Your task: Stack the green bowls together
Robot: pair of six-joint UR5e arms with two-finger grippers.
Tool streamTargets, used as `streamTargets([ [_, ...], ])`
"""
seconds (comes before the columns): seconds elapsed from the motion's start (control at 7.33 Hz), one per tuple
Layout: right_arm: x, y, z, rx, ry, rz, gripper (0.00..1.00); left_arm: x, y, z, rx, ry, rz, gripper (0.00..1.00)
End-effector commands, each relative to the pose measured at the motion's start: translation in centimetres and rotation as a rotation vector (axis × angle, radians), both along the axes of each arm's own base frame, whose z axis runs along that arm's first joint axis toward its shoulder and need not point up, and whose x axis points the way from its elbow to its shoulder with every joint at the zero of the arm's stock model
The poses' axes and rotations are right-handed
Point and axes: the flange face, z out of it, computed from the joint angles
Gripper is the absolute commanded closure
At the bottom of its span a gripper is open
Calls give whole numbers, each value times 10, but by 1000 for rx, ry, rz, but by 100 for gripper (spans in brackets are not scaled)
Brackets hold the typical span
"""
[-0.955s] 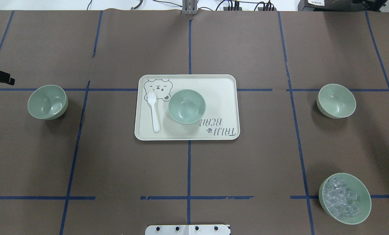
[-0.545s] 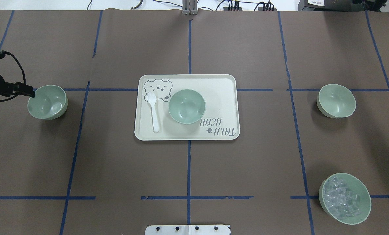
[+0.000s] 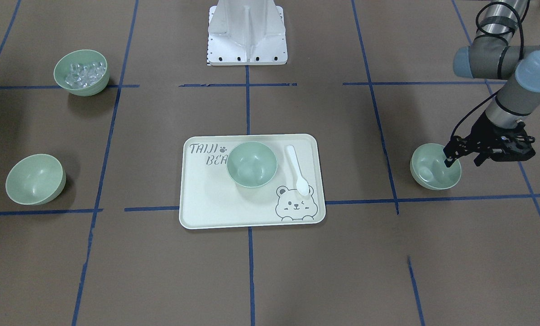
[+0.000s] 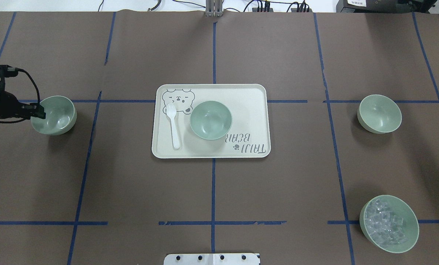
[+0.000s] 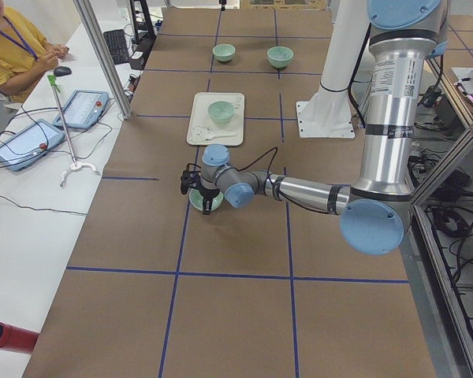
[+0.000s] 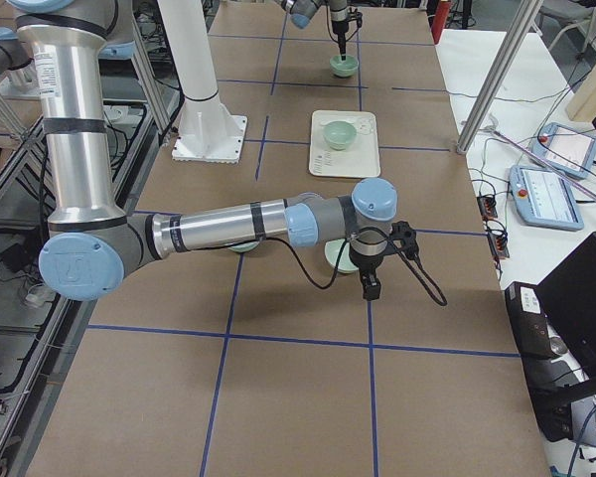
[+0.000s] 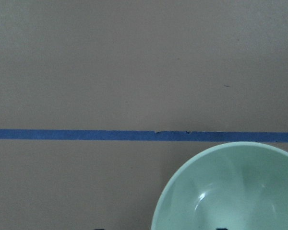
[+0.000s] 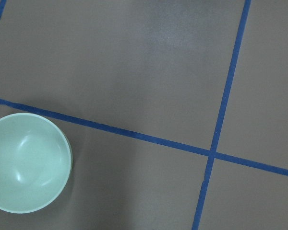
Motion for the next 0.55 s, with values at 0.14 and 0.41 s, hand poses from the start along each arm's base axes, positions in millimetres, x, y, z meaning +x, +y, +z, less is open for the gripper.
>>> streamTargets([
  [0.14, 0, 0, -1, 1, 0, 1, 0, 4, 3, 0, -2, 1, 7, 98],
  [0.41, 0, 0, -3, 6, -1, 1, 0, 3, 4, -30, 38, 29, 9, 100],
])
